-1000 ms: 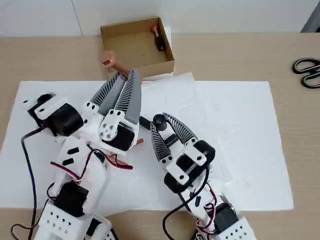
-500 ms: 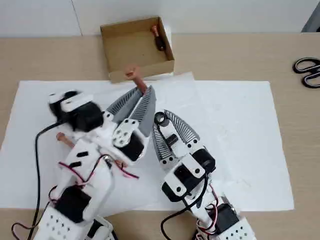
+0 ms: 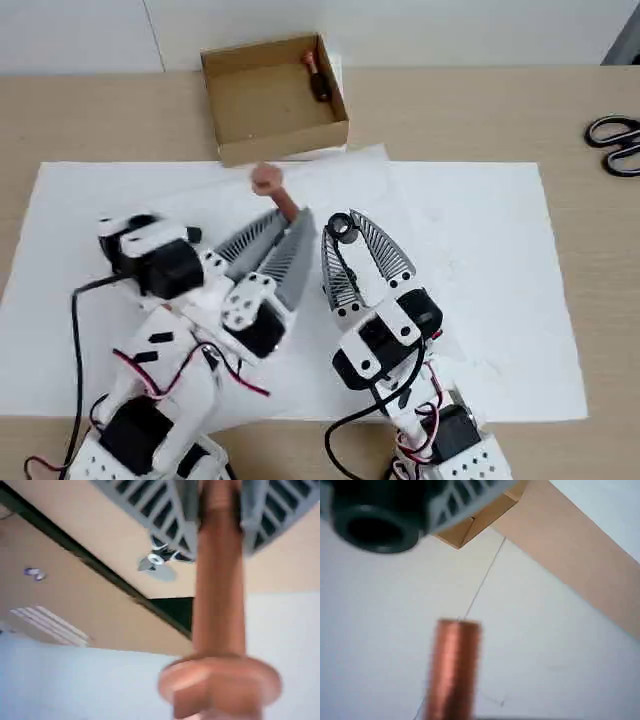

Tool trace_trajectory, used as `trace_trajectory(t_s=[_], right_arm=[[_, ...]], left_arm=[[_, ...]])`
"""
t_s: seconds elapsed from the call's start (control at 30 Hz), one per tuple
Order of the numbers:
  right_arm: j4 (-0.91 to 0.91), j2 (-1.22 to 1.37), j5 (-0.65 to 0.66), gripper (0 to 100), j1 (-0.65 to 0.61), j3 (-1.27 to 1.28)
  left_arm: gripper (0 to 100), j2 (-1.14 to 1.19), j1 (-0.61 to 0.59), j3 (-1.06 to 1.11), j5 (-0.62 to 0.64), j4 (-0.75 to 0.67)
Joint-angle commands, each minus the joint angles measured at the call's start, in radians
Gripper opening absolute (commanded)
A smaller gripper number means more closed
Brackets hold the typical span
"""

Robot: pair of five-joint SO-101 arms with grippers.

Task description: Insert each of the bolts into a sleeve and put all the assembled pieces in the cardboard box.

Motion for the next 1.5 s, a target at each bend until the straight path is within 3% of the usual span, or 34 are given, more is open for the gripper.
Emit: trace_trajectory(t_s=[0.0,0.17,0.33,0.7,0.97,1.47], right_arm=[[-0.021,-0.019,0.000,0.4,0.007,0.006],[-0.021,-0.019,0.000,0.4,0.005,0.006],[0.021,-0.019,0.005,0.4,-0.042,0.006],[0.033,-0.019,0.002,0.4,-0.047,0.003],[0.033,-0.019,0.002,0.4,-0.047,-0.017],[0.033,-0.019,0.002,0.4,-0.047,-0.020]], left_arm=[[1,-0.009,0.038,0.025,0.005,-0.084],[1,-0.009,0.041,0.067,-0.009,-0.149],[1,-0.009,0.043,0.097,-0.123,-0.198],[1,-0.015,0.043,0.145,-0.196,-0.203],[1,-0.015,0.035,0.228,-0.296,-0.393],[1,-0.017,0.037,0.288,-0.307,-0.404]])
